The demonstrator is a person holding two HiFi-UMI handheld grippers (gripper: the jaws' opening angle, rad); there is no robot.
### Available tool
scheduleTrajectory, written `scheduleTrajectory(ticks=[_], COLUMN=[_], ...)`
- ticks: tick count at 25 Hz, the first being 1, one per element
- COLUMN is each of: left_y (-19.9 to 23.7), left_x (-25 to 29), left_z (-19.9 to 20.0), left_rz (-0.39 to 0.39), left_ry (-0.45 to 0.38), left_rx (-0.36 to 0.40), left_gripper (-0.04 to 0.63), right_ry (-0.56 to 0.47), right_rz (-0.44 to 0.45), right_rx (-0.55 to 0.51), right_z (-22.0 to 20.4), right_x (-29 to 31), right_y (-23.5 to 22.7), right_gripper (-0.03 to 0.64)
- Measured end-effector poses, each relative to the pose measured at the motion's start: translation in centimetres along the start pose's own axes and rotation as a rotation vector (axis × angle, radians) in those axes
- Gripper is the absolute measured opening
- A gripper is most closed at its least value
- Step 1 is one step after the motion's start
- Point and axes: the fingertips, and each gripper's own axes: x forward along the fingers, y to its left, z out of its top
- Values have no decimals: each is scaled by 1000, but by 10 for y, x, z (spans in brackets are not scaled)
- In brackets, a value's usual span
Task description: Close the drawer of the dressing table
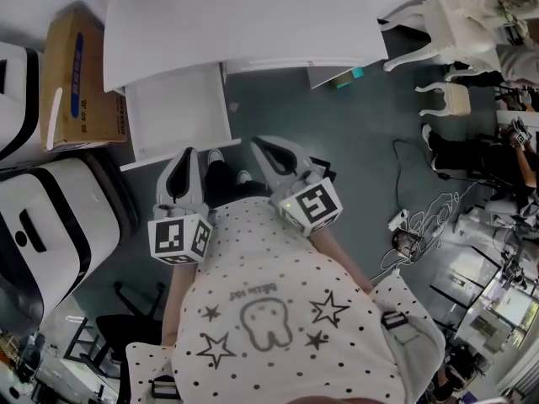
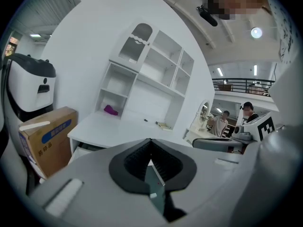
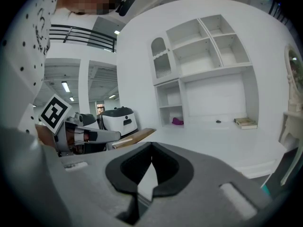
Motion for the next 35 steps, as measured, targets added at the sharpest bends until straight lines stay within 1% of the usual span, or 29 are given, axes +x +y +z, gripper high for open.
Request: scheduleTrajectory(ticks=[5,8,13,17,23,29,35], left_y=[8,18,38,52,54,51,75], left_x=[18,24,22,20,24,31,24], left_z=[13,16,14,14,14,22,28], left_rz=[-45,-45,-19,21,62,72,148], left_ry=[16,25,41,39,34,19,20], left_rx=[17,16,-8,-37,-64,-38,9], left_gripper=[-5,-5,-5,-5,-5,-5,-6], right_ry=[11,16,38,54,69,81,88], right_rz=[-42,-60,-56,-28,6,39,62], right_rx=[13,27,49,46,37,20,18], right_z=[7,7,0,0,3,9,9], right_x=[16,24,40,51,56,61,63], right_y=[-8,-12,-8,-4,-12,-22,-23], right_gripper=[-3,-3,-3,-3,-3,-3,-3])
